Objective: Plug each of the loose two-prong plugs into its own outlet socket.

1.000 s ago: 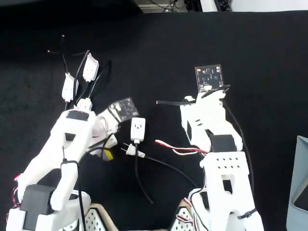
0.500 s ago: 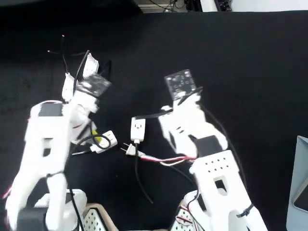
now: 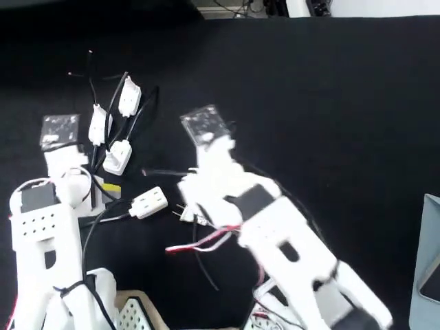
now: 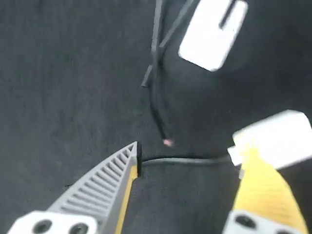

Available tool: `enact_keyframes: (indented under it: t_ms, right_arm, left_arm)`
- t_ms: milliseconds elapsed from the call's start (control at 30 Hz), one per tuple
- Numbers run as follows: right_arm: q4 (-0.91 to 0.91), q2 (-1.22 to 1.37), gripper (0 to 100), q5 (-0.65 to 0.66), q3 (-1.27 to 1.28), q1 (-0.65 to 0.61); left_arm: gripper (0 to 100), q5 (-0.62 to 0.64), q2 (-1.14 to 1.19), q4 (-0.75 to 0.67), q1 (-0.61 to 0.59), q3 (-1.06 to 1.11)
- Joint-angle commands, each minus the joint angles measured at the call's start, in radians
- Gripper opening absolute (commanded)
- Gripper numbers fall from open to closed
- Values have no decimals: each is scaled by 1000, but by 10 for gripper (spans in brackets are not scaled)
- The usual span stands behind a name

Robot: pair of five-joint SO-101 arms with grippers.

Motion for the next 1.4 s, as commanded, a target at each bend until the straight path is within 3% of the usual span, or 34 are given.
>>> enact_keyframes:
  t_ms: [0, 433, 1200, 1367]
  right_arm:
    - [12, 182, 12, -103, -157, -115]
    - [-226, 427, 12, -121, -197, -149]
    - [-224, 605, 12, -112, -259, -155]
    - [-233, 676, 12, -38, -265, -164]
  left_arm:
    - [325, 80, -37, -135, -73, 67]
    - [325, 97, -115, -242, -101, 205]
    - [325, 95, -117, -244, -96, 222]
    - [325, 95, -117, -244, -96, 222]
